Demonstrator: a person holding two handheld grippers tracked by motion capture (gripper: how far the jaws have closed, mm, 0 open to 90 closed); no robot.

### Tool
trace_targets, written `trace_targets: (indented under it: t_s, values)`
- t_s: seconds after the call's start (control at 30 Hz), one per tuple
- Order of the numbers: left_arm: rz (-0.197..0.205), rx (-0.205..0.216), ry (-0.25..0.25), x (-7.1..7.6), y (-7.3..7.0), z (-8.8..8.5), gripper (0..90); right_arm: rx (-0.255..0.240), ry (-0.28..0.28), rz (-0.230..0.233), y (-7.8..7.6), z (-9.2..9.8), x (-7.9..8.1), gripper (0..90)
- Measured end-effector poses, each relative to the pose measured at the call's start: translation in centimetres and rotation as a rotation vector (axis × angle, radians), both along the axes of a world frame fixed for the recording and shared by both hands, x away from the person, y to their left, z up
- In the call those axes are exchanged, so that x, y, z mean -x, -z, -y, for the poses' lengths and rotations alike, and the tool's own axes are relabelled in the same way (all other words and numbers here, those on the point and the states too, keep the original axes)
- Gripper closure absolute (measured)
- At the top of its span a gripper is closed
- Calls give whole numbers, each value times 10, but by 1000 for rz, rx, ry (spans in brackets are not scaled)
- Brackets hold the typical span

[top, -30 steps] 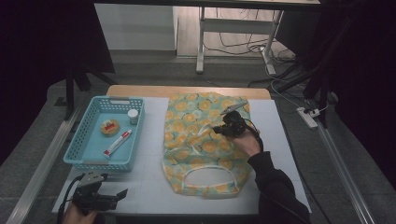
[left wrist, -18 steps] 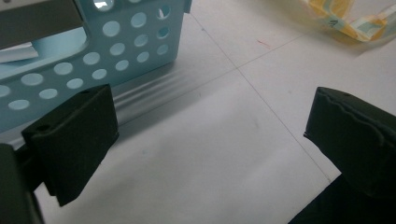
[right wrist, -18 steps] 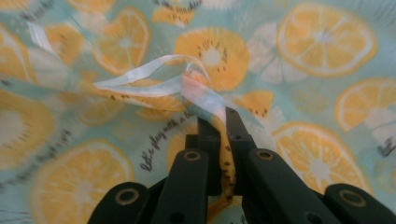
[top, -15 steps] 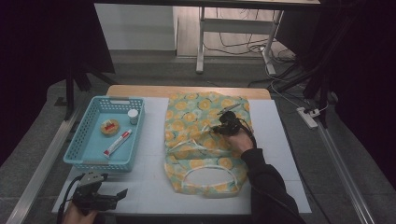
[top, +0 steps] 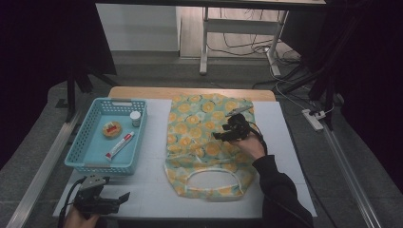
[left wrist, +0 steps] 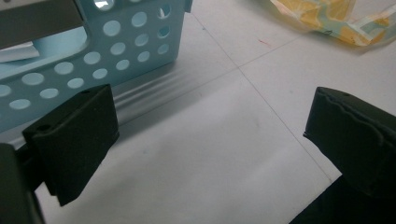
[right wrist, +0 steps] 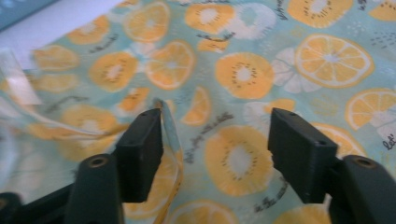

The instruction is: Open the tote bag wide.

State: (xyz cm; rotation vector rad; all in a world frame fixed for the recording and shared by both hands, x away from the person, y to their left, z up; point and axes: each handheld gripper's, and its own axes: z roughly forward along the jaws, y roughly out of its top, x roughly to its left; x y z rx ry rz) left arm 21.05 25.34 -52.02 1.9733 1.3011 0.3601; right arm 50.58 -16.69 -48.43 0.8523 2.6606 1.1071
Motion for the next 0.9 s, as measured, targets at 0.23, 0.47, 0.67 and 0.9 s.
trace_targets:
  t_s: [0.23, 0.47, 0.67, 0.9]
  values:
    - [0, -4, 0, 0, 0, 0, 29, -23, -62, -28, -8, 3, 29, 208]
    - [0, -6, 0, 0, 0, 1, 28, -17, -131, -77, -4, -3, 55, 82]
    - [2, -7, 1, 0, 0, 1, 28, 20, -183, -92, 9, -16, 72, 78]
    - [4, -5, 2, 1, 0, 1, 28, 117, -209, -66, 29, -29, 76, 88]
